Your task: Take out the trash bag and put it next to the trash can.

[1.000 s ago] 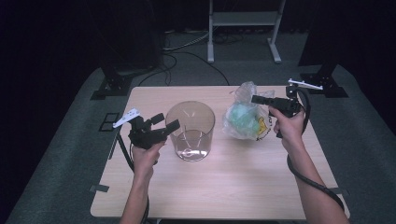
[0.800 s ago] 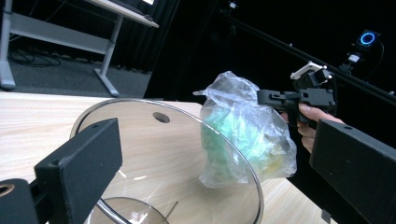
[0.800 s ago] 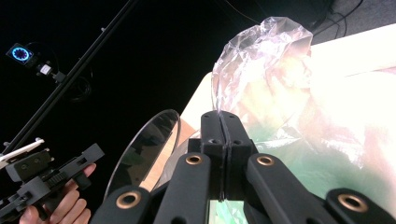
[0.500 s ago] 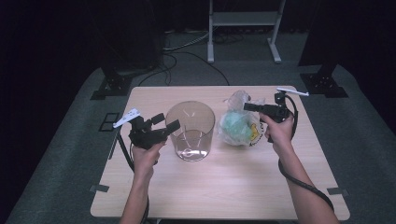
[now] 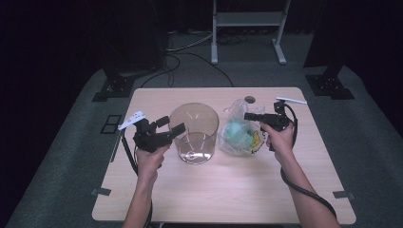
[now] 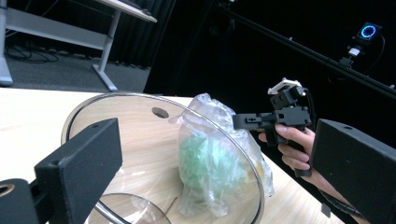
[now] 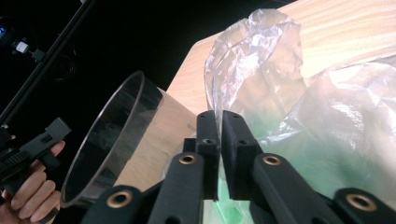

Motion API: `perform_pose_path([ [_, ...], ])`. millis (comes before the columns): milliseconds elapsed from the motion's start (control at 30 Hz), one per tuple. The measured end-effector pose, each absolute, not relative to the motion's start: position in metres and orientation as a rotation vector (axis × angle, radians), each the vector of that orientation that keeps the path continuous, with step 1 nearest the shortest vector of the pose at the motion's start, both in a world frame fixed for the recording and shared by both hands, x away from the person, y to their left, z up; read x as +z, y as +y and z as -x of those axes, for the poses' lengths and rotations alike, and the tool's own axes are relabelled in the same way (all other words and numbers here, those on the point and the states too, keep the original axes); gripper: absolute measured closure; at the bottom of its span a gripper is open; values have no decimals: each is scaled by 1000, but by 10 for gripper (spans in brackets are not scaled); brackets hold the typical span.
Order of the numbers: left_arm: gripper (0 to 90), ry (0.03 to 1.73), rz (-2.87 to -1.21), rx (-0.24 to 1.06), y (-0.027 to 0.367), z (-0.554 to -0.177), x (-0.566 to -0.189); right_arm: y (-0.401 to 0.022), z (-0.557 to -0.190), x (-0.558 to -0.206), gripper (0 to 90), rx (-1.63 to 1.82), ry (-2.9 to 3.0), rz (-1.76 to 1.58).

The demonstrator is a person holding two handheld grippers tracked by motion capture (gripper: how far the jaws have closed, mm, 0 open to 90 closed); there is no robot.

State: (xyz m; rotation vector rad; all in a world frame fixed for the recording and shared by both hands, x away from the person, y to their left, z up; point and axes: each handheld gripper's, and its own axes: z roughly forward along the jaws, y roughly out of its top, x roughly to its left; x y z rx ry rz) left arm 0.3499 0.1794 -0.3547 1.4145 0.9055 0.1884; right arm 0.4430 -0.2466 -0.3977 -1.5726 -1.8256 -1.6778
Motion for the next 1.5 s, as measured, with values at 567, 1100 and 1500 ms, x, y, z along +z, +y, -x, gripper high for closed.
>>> perform_pose_path([
  [567,11,908,-1428,186,176,-351,-357,-275,-427,-380,509,-1747,-1950,1615],
  [1100,11,906,-1434,187,176,-350,-357,-304,-410,-368,465,-1802,-1985,1609],
  [1500,10,907,-1436,184,174,-350,-357,-313,-399,-377,453,-1768,-2040,1610],
])
